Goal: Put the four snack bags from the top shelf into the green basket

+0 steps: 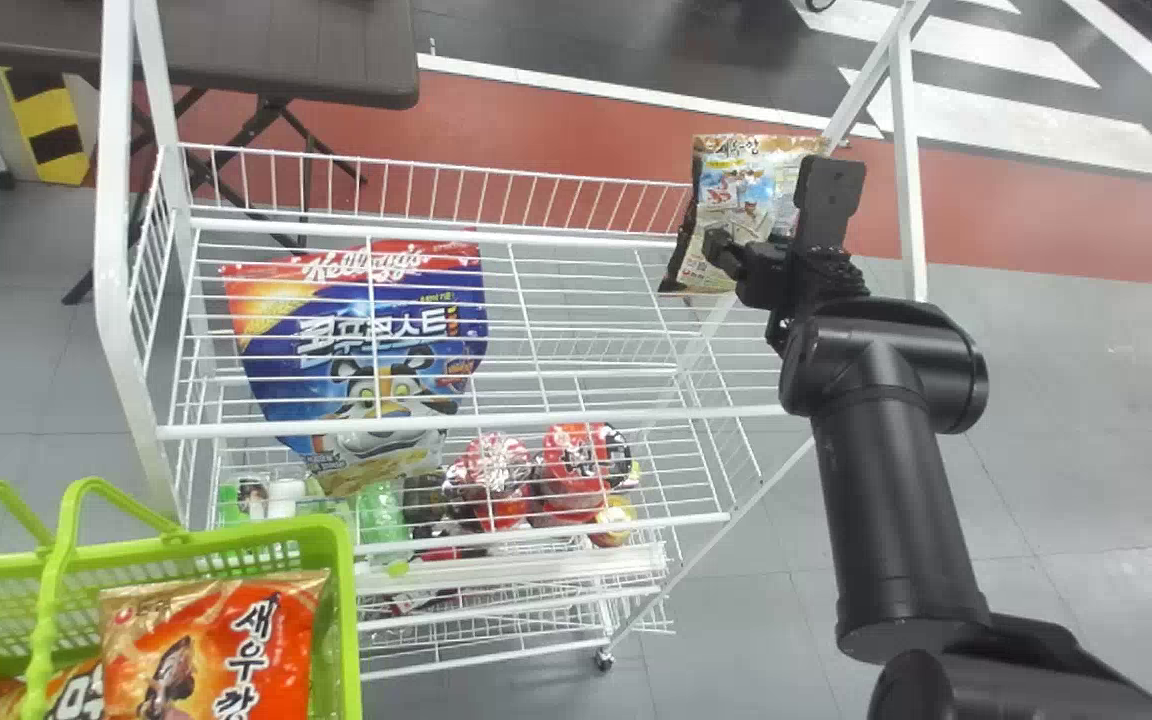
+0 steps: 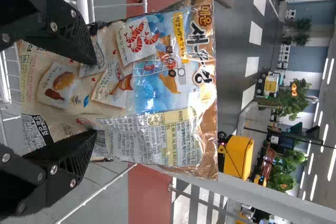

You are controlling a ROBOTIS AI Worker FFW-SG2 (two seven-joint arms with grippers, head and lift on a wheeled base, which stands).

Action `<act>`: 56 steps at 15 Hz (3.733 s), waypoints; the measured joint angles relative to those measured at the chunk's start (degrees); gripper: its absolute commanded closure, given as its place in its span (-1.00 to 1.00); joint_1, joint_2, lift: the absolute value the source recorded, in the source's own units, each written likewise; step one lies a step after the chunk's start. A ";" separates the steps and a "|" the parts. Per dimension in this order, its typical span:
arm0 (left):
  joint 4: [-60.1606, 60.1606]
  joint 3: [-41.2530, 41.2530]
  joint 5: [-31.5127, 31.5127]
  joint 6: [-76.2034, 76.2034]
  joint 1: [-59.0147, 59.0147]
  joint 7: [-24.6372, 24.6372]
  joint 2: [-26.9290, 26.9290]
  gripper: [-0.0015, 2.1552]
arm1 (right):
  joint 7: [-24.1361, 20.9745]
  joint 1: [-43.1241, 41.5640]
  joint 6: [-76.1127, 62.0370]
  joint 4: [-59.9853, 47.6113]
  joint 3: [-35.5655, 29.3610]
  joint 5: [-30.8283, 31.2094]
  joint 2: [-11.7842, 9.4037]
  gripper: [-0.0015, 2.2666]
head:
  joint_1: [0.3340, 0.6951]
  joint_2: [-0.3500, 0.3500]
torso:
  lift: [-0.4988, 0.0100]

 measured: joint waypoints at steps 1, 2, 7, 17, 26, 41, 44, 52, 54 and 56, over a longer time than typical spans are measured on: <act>0.01 0.02 0.01 0.00 0.00 0.00 -0.02 0.99 | -0.05 0.01 0.00 0.01 0.01 -0.12 0.00 0.99 | 1.00 -0.92 | 0.96; 0.01 0.02 0.01 0.00 0.01 0.00 -0.05 0.99 | -0.08 0.26 -0.13 -0.07 -0.08 -0.40 0.02 0.99 | 1.00 -0.92 | 0.96; 0.00 0.32 0.08 0.00 0.14 0.00 -0.09 0.99 | 0.68 5.03 -2.42 -5.93 -1.21 -2.24 0.05 0.99 | 1.00 -0.94 | 0.96; -0.07 0.73 0.45 0.00 0.00 0.00 -0.22 0.99 | 9.71 39.68 13.35 -58.49 3.23 -21.78 1.18 0.99 | 1.00 -0.42 | 0.96; -0.38 0.42 0.41 0.26 -0.34 0.00 -0.44 0.99 | 23.80 56.94 32.61 -71.34 10.48 -37.57 1.10 0.99 | 1.00 0.68 | 0.96; -2.76 -2.64 1.54 4.95 -0.56 0.00 -0.21 0.99 | 28.09 40.83 24.56 -35.79 29.38 -46.10 1.65 0.99 | 1.00 1.00 | 0.96; -3.79 -4.10 1.84 5.44 -0.02 0.00 -0.22 0.99 | 26.90 35.43 25.10 -31.27 33.13 -46.00 3.17 0.99 | 1.00 1.00 | 0.96; -3.59 -3.47 1.93 5.45 0.01 0.00 -0.01 0.99 | 23.31 40.19 41.80 -43.13 28.55 -44.22 2.92 -0.96 | 1.00 1.00 | 0.96; -3.45 -3.10 1.76 5.32 -0.14 0.00 0.00 0.99 | 23.43 43.18 44.14 -48.63 23.71 -43.79 2.71 -0.96 | 1.00 1.00 | 0.96; -3.29 -2.54 1.63 5.28 -0.14 0.00 0.00 0.99 | 23.83 45.25 48.00 -53.53 18.58 -44.26 2.69 -0.96 | 1.00 1.00 | 0.96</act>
